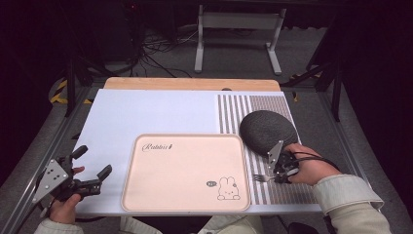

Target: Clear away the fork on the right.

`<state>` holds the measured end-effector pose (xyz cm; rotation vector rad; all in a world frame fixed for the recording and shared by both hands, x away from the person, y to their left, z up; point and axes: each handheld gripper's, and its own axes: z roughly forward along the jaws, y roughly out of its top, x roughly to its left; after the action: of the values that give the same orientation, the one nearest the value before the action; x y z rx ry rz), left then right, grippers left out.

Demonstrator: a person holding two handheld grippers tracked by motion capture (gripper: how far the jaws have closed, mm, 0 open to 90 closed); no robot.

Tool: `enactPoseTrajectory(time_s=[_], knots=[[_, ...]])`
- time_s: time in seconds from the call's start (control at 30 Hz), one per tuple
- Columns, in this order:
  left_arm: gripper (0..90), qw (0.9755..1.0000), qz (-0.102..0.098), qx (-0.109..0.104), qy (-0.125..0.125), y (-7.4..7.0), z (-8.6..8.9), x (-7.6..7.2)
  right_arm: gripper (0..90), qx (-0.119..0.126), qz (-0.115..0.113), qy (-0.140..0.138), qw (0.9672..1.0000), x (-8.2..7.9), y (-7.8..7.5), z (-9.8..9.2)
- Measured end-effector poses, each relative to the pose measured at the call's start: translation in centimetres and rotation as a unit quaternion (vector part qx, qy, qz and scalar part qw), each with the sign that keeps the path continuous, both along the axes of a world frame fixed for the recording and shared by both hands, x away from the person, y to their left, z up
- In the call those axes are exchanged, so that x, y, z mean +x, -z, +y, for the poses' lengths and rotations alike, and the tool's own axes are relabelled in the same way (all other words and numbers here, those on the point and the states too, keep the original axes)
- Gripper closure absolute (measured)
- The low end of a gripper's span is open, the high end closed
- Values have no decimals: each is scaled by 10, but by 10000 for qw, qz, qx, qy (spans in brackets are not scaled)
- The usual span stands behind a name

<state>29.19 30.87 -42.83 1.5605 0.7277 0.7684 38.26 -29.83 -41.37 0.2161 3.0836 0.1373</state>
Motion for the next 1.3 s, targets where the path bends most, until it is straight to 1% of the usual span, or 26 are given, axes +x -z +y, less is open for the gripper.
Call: enactPoseTrajectory(time_s=[0.03,0.07,0.1,0.17,0.2,0.3,0.33,0.37,0.43,0.47,0.63,0.67,0.7,0.77,0.8,1.03,1.07,1.23,1.3], knots=[[22,10000,0,0,0,0,0,0,643,0,0,0,10000,0,0,0],[22,10000,0,-1,1,0,0,0,661,-26,44,-17,10000,0,0,0],[22,10000,0,-3,2,0,0,0,685,-35,40,-76,10000,1,0,1],[22,10000,3,3,10,0,0,0,721,-53,120,-64,9999,2,0,1],[22,10000,3,-3,13,0,0,0,747,-64,113,-102,9999,2,0,2],[22,10000,-2,-10,17,0,0,0,751,-48,118,-84,9999,3,0,2],[22,10000,-2,-9,17,0,0,0,770,-80,147,-112,9998,4,-1,2],[22,10000,1,-1,13,0,0,0,782,-83,117,-146,9998,4,0,2],[22,10000,-8,-18,12,0,0,0,801,-114,162,-180,9996,5,-1,2],[22,10000,-8,-17,13,0,0,0,818,-102,124,-241,9996,5,0,2],[21,10000,4,-4,13,0,0,0,823,-103,113,-381,9992,5,0,2],[21,10000,3,-10,12,0,0,0,828,-93,124,-428,9990,5,0,1],[21,10000,5,-5,15,0,0,0,830,-33,73,-454,9989,5,0,1],[21,10000,3,-6,15,0,0,0,832,24,88,-484,9988,5,1,0],[21,10000,-7,-17,15,0,0,0,832,-4,111,-513,9986,5,0,0],[21,10000,-7,-22,12,0,0,0,836,5,126,-500,9987,6,0,-1],[21,10000,-3,-31,13,0,0,0,837,6,129,-539,9985,6,0,-1],[21,10000,-8,-21,15,0,0,0,844,-2,126,-560,9984,6,0,-1],[21,10000,-6,-21,14,0,0,0,858,-12,166,-464,9988,5,0,-1]])
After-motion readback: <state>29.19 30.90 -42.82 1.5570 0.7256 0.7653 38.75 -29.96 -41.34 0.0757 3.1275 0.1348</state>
